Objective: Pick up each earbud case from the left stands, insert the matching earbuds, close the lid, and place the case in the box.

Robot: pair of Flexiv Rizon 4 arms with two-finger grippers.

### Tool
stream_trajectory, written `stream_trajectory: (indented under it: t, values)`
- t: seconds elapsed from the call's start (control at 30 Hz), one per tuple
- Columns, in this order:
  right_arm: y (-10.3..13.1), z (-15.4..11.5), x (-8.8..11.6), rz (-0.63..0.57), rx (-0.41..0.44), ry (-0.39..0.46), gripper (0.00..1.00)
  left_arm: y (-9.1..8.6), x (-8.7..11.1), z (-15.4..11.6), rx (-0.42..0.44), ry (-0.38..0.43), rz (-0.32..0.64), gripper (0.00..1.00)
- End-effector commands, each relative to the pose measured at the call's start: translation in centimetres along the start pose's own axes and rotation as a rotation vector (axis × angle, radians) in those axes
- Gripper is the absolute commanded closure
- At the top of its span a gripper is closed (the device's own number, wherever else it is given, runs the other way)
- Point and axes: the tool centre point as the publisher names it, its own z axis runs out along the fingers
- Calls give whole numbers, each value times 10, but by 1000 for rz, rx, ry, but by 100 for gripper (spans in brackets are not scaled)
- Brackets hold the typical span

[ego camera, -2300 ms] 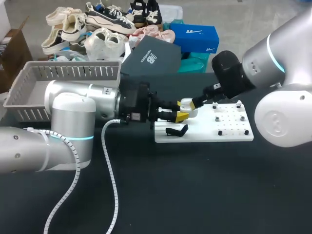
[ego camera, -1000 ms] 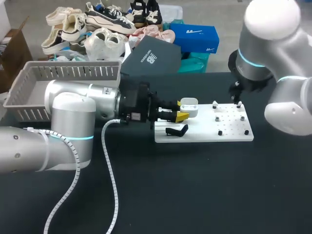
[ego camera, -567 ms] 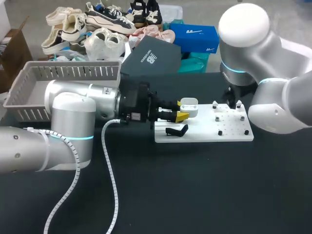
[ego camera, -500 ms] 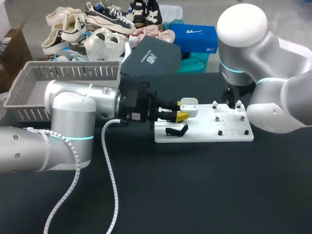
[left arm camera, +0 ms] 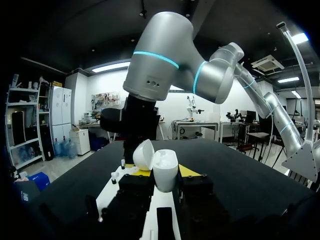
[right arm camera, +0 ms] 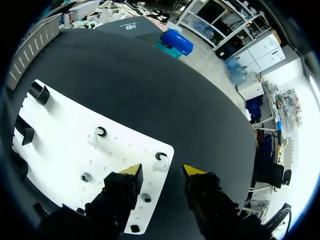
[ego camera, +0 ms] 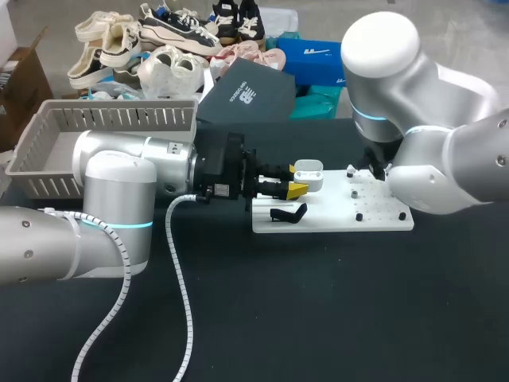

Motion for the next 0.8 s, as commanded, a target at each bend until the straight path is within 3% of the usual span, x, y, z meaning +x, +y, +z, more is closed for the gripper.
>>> stream_trajectory:
  t: [0.03, 0.57, 0.8]
  values:
    - [1, 2, -3, 0, 0, 5, 55, 0, 0, 0, 0, -1, 0, 100]
    - [-1, 5, -4, 4, 1, 6, 65, 0, 0, 0, 0, -1, 0, 100]
    - [-1, 6, -3, 3, 1, 11, 76, 0, 0, 0, 0, -1, 0, 100]
